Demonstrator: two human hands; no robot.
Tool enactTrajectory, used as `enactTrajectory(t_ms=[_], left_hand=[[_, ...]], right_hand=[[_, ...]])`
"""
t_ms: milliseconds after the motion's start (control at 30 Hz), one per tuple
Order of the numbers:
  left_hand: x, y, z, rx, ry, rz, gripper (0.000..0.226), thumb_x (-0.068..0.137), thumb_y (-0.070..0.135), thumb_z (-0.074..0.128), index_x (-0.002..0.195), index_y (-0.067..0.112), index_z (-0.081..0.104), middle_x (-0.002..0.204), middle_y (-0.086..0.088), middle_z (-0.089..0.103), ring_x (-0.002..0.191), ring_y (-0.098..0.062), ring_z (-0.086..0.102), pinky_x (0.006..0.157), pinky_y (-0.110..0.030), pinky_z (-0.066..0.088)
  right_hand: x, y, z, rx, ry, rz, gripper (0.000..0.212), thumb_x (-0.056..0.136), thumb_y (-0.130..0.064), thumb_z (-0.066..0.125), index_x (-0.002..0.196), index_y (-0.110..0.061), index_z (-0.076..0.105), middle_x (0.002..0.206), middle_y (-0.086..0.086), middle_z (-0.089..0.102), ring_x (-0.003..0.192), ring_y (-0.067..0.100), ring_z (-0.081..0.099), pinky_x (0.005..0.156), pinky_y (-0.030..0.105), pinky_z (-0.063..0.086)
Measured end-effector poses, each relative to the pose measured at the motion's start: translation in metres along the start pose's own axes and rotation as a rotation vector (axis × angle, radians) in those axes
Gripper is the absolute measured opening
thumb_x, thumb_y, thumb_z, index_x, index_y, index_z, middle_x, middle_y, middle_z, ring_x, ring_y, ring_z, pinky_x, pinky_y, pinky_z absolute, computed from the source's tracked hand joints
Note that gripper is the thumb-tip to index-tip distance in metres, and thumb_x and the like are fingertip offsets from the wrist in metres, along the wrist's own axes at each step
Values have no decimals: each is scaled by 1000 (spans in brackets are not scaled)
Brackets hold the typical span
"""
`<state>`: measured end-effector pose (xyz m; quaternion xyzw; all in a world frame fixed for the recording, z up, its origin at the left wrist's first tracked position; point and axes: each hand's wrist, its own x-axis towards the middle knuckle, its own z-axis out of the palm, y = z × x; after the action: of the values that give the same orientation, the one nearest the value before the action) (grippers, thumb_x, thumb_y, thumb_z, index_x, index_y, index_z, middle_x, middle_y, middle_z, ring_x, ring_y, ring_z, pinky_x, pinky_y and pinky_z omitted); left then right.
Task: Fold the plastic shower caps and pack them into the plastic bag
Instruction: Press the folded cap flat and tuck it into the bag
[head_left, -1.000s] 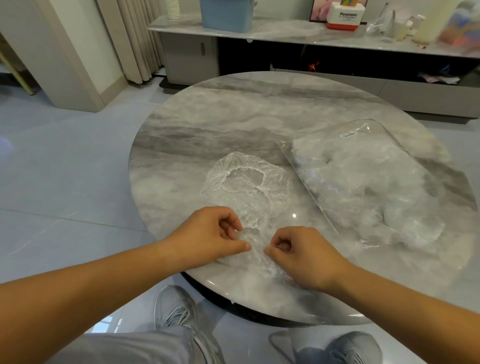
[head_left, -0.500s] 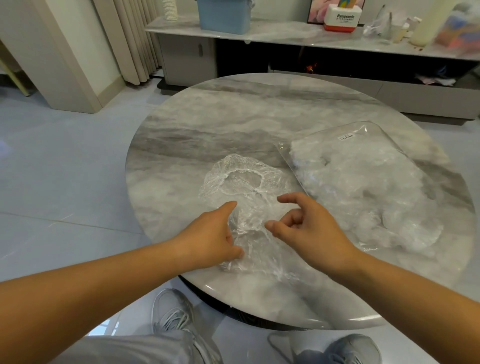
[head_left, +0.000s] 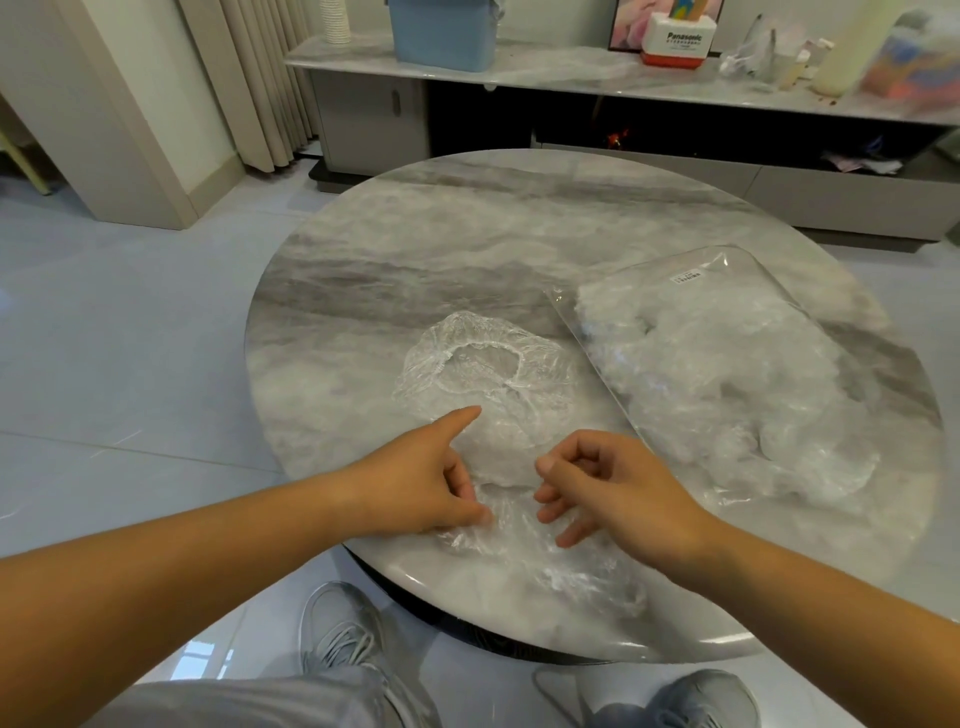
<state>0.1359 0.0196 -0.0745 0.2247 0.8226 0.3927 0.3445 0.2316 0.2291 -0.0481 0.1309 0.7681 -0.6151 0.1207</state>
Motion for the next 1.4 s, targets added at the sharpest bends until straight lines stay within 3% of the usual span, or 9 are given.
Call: enactTrajectory(t_ms=[133, 267, 400, 467, 600, 800, 1000, 1133, 1400], left_hand=[[1, 2, -3, -73, -43, -18, 104, 72, 23, 91, 155, 28, 28, 87, -5, 76, 67, -13, 68, 72, -31, 57], [-4, 10, -4, -160, -7, -61, 76, 66, 52, 84, 134, 29, 57, 80, -6, 74, 70, -22, 73, 71, -35, 62], [-9, 13, 2, 206, 350, -3, 48, 70, 68, 75, 100, 31, 69, 63, 10, 62, 60, -4, 62, 61, -22, 47], [-10, 15, 5, 429, 459, 19, 53, 67, 76, 71, 97, 34, 62, 80, 15, 54, 74, -2, 55, 66, -22, 41], [-8, 11, 7, 560, 362, -127, 68, 62, 83, 68, 106, 33, 52, 108, 9, 42, 102, -12, 45, 89, -28, 43], [-8, 14, 2, 663, 306, -183, 59, 63, 88, 63, 76, 33, 44, 90, 10, 47, 88, -15, 53, 74, -31, 41], [-9, 18, 7, 585, 306, -139, 56, 66, 73, 76, 68, 24, 50, 69, 9, 53, 64, -8, 51, 55, -28, 35], [-7, 16, 7, 584, 307, -111, 50, 67, 66, 78, 73, 27, 47, 74, 9, 57, 68, -7, 52, 56, -29, 35], [1, 9, 5, 134, 304, -112, 44, 72, 34, 89, 81, 18, 49, 69, 5, 54, 49, -4, 46, 49, -22, 41]], right_hand=[[-16, 20, -4, -618, -70, -399, 28, 93, -54, 59, 96, -29, 71, 93, -14, 65, 89, 6, 63, 79, 25, 54], [-21, 37, -5, -1030, -134, -638, 42, 99, -62, 42, 106, -32, 72, 102, -10, 48, 90, 7, 46, 82, 27, 44], [-21, 39, -4, -1063, -154, -606, 52, 103, -63, 27, 107, -33, 70, 110, -10, 39, 97, 7, 39, 87, 27, 40], [-20, 38, -4, -1084, -138, -611, 51, 104, -61, 27, 110, -35, 70, 114, -9, 38, 101, 8, 39, 90, 28, 40], [-19, 37, -6, -1068, -136, -577, 53, 103, -63, 23, 116, -40, 69, 117, -10, 36, 107, 8, 36, 95, 28, 36], [-18, 40, -9, -1065, -122, -598, 51, 103, -64, 26, 116, -41, 70, 115, -8, 39, 106, 9, 39, 92, 31, 41], [-19, 38, -11, -1083, -101, -650, 45, 101, -65, 38, 125, -40, 68, 118, -4, 44, 110, 15, 46, 93, 37, 44], [-19, 27, -6, -990, -16, -783, 45, 100, -52, 52, 136, -25, 60, 141, 0, 49, 137, 19, 41, 113, 34, 31], [-16, 48, 3, -1112, -257, -709, 50, 104, -52, 42, 137, -18, 58, 146, 0, 51, 133, 18, 46, 109, 36, 38]])
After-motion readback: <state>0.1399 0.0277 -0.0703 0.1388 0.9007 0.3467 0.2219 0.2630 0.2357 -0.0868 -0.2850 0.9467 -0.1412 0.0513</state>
